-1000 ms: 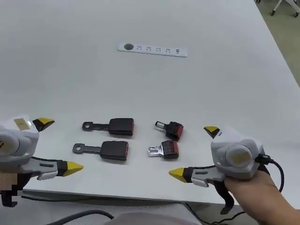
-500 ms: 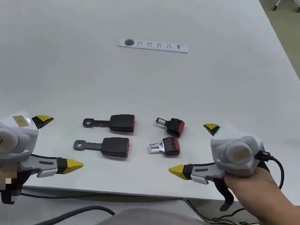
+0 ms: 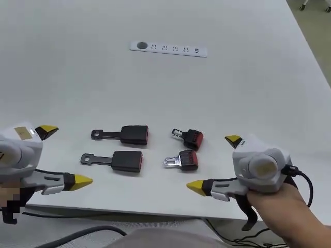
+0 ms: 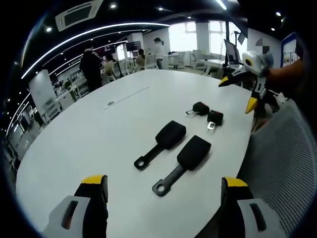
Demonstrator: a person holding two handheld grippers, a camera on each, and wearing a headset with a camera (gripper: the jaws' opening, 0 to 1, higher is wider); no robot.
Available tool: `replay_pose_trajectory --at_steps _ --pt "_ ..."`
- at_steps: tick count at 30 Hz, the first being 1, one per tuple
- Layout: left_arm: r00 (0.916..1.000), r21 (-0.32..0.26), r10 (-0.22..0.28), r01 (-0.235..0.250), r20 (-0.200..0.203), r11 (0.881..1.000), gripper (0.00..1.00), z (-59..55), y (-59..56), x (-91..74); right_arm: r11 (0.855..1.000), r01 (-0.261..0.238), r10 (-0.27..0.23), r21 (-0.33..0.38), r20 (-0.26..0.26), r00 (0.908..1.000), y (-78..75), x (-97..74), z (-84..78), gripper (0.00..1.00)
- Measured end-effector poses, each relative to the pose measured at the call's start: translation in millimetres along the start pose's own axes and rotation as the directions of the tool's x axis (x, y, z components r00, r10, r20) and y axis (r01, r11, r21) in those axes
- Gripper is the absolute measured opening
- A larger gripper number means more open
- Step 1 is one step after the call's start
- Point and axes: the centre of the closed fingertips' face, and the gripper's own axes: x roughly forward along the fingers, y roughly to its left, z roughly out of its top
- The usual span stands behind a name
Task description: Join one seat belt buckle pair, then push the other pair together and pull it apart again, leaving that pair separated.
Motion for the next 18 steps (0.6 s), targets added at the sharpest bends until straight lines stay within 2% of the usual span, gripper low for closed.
replay_pose_trajectory --at_steps 8,18 --pt "1.0000 -0.006 -0.004 0.004 0.006 1.000 0.96 -1.8 3.0 -0.9 1.000 0.001 -0.001 0.004 0.002 1.0000 0.9 -0.2 1.3 0.96" --pt "0.9999 -0.003 -0.013 0.013 0.005 1.000 0.96 -1.8 0.5 0.0 1.000 0.008 -0.008 0.017 0.000 1.0000 0.0 -1.1 0.8 0.95"
